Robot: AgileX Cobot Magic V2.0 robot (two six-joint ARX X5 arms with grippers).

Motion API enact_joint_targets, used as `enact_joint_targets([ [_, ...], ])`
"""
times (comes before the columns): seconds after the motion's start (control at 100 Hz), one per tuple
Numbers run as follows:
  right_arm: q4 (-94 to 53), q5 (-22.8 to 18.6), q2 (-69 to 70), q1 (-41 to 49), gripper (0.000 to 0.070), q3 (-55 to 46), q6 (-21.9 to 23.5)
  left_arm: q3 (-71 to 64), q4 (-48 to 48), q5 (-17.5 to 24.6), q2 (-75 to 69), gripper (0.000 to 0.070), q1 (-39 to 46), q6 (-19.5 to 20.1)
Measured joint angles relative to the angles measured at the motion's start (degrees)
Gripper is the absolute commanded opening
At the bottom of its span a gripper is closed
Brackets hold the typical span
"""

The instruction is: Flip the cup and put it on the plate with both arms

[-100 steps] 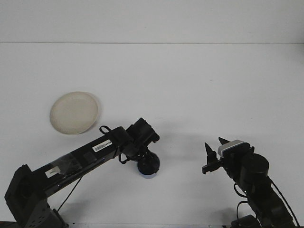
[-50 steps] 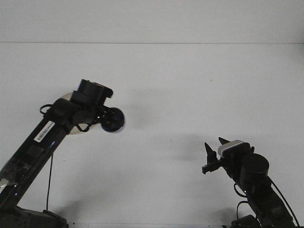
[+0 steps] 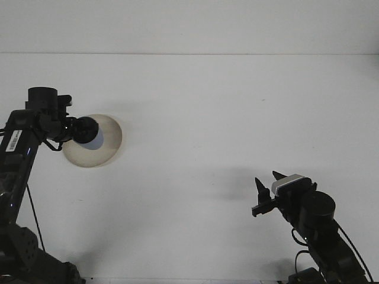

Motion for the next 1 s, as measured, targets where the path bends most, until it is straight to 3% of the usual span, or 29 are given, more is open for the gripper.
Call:
enact_joint_targets([
  [0.36,0.0,0.0,0.0,0.0,0.0369,0.0,0.0,0.0,6.3,0.4,9.8,0.0026,2.5,1.8],
  [0.43,0.0,0.0,0.0,0.0,0.0369,0.0,0.0,0.0,6.5,0.4,11.4,0.0173,2.7,1.8],
  [0.5,0.0,0.0,0.0,0.0,0.0369,0.0,0.0,0.0,7.0,0.7,12.0,0.0429,3.1,1.7],
  [0.55,0.0,0.0,0.0,0.0,0.0369,0.0,0.0,0.0,7.1,0.5,12.0,0.0495,3.1,1.7],
  [0.81,0.0,0.1,0.0,0.0,0.0369,0.0,0.0,1.0,6.4,0.6,8.8,0.0501,3.4,1.5],
  [1.0,0.0,1.0,0.0,0.0,0.0369,0.0,0.0,2.8,6.6,0.6,-6.2,0.0500,4.0,1.5],
])
